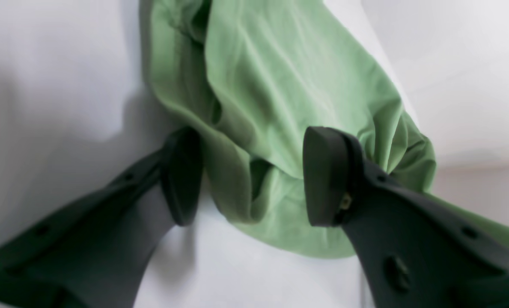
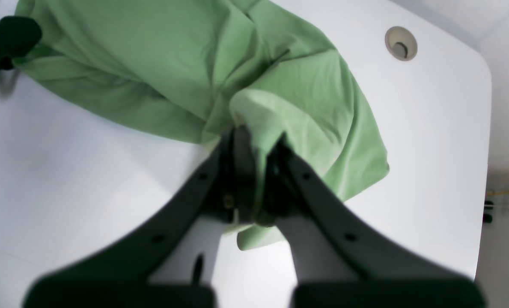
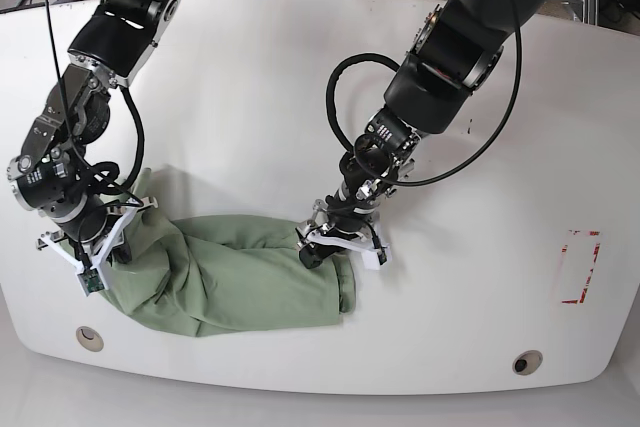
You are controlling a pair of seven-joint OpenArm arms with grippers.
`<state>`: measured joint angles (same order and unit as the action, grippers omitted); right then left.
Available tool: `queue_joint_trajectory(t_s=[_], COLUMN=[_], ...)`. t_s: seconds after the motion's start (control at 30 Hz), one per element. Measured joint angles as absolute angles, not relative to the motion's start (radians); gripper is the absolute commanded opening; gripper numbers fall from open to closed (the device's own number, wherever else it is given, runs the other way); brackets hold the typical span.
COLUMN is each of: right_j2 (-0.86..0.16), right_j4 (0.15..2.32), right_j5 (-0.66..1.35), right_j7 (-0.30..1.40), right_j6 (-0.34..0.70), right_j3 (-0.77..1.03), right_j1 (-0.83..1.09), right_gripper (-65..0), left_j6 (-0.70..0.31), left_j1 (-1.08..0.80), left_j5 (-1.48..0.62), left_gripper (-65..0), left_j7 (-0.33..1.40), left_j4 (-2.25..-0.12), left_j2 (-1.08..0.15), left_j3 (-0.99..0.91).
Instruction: Layout the t-shirt on the table in an organized manner, then fold the t-shirt properly
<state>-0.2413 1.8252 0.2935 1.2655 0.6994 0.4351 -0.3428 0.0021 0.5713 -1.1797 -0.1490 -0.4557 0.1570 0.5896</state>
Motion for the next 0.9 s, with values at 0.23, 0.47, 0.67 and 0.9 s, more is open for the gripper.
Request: queue_joint_trajectory(t_s=[0.23, 0.47, 0.67, 0.9], right_j2=[-0.241, -0.241, -0.241, -0.241], right_j4=[1.825, 1.825, 1.825, 1.825], right_j5=[0.293, 0.294, 0.294, 0.294], right_j7=[1.266, 1.265, 1.265, 1.265], right_j6=[0.699, 0.699, 0.699, 0.699], right_j3=[0.435, 0.435, 0.435, 0.435], right_j1=[-0.342, -0.342, -0.343, -0.343], right_gripper=[-65.0, -65.0, -65.0, -65.0], left_j6=[0.010, 0.033, 0.015, -0.041], left_j1=[0.586, 0.593, 0.596, 0.593], left_j5=[-1.222, -1.212, -1.213, -1.212], left_gripper=[-36.9, -57.6, -62.4, -65.0], left_j7=[-0.148, -0.128, -0.122, -0.097], left_j4=[-0.451, -0.448, -0.449, -0.464], left_j2=[0.155, 0.156, 0.155, 0.146], left_j3=[0.633, 0.639, 0.642, 0.641])
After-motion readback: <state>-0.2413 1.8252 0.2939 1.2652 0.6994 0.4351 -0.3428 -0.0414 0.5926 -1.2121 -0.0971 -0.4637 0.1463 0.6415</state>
